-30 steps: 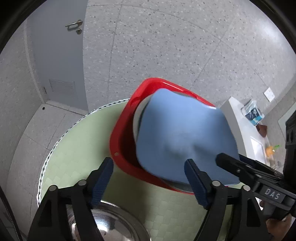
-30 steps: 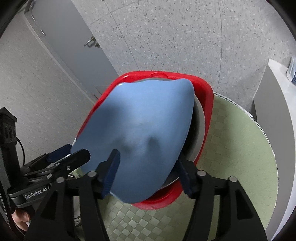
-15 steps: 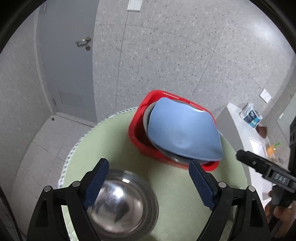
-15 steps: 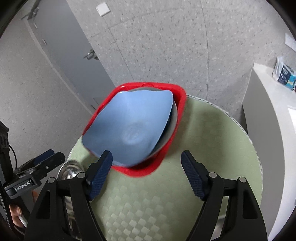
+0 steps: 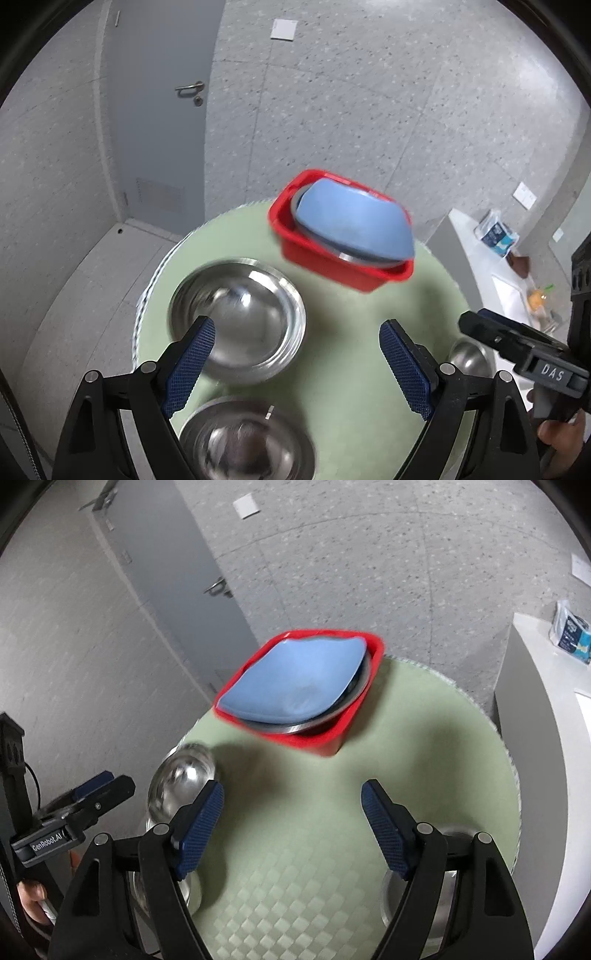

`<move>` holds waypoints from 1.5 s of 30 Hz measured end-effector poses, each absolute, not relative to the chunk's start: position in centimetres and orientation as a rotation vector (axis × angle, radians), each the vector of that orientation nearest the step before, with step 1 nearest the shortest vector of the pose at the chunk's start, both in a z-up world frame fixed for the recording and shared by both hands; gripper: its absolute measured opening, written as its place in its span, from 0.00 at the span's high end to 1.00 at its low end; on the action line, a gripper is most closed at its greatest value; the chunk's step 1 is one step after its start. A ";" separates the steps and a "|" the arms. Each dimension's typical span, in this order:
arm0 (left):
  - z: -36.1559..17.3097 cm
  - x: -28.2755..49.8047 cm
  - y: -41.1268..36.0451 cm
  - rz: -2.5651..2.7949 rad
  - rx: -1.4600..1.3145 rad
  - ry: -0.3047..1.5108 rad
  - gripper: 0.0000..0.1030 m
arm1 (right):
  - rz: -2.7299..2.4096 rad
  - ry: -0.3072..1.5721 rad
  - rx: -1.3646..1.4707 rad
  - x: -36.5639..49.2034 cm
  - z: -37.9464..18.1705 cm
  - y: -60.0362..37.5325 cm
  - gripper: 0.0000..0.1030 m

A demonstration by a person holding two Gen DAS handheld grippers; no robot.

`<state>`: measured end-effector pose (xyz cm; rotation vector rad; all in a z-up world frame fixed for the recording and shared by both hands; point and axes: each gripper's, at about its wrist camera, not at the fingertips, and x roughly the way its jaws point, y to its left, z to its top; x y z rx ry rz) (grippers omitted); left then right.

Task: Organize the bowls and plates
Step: 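Grasp the rim of a medium steel bowl with both grippers, then carry the steel bowl onto another steel bowl and open both grippers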

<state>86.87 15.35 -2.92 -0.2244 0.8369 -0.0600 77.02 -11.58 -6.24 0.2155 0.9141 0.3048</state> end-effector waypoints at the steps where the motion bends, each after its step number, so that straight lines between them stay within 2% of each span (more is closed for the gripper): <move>1: -3.0 86.1 15.5 -0.048 -0.218 0.843 0.15 | 0.319 0.924 0.212 76.6 -6.7 -11.2 0.23; 17: -6.8 79.6 20.2 0.034 -0.204 0.988 0.16 | 0.429 1.100 0.158 72.5 -14.4 -0.3 0.23; 22: -8.8 80.7 20.4 0.003 -0.175 1.063 0.29 | 0.388 1.136 0.182 71.9 -16.0 1.0 0.24; 23: -9.2 80.8 20.4 -0.008 -0.176 1.079 0.32 | 0.377 1.143 0.185 71.8 -16.4 1.3 0.27; 27: -10.2 82.0 20.2 -0.055 -0.167 1.125 0.58 | 0.360 1.174 0.191 71.5 -17.5 2.0 0.41; 29: -10.8 82.3 20.8 -0.084 -0.172 1.136 0.65 | 0.364 1.193 0.201 71.3 -18.0 2.4 0.61; 31: -10.9 82.7 20.7 -0.125 -0.172 1.139 0.80 | 0.362 1.196 0.206 71.2 -18.3 2.7 0.74; 32: -10.8 82.7 20.5 -0.143 -0.165 1.135 0.84 | 0.359 1.197 0.213 71.1 -18.4 2.8 0.77; 38: -10.2 82.2 20.4 -0.185 -0.132 1.114 0.84 | 0.334 1.181 0.231 70.3 -17.9 2.9 0.78; 45: -6.7 81.4 19.8 -0.245 -0.136 1.032 0.84 | 0.307 1.095 0.243 68.6 -13.6 1.5 0.78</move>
